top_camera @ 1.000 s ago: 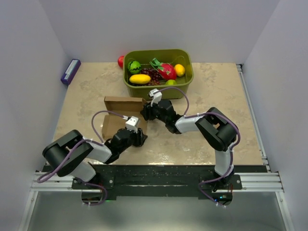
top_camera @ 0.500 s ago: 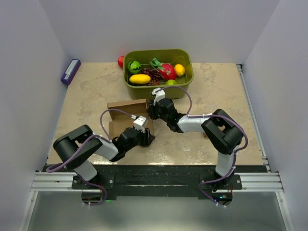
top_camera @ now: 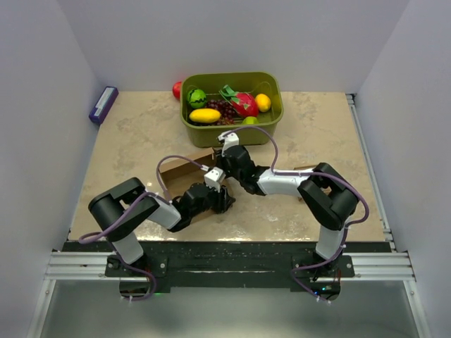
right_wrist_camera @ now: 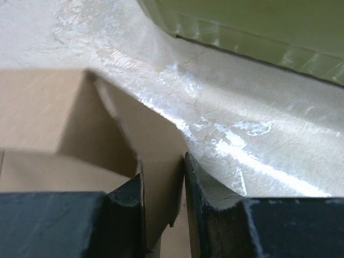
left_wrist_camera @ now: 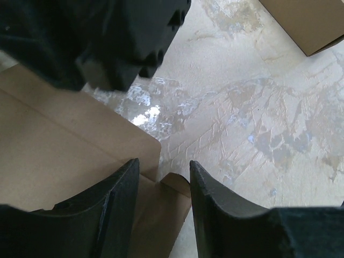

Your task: Fold the paper box

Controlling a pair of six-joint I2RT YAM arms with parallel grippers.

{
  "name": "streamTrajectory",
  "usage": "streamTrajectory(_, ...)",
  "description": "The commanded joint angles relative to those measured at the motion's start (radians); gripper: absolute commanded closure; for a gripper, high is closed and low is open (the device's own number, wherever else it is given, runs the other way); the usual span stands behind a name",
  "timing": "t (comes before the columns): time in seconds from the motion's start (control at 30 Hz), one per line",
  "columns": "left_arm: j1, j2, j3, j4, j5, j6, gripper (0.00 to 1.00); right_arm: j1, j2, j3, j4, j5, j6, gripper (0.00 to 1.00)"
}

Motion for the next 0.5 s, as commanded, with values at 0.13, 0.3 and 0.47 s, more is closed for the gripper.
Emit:
streamTrajectory(0.13,-0.011,0.056,-0.007,-0.175,0.042,0.028,0.53,0.033,-0.041,0.046,-0.05,0.051,0.017,0.76)
streamTrajectory(0.3,-0.011,-0.007,-0.03,-0.158,0.037,0.063,0.43,0.041,-0.022,0.017,-0.052,0.077,0.031,0.76)
streamTrajectory(0.47,-0.011,-0.142,-0.049,-0.199,0.02,0.063,0.31,0.041,-0.012,0.012,-0.061,0.105,0.026,0.76)
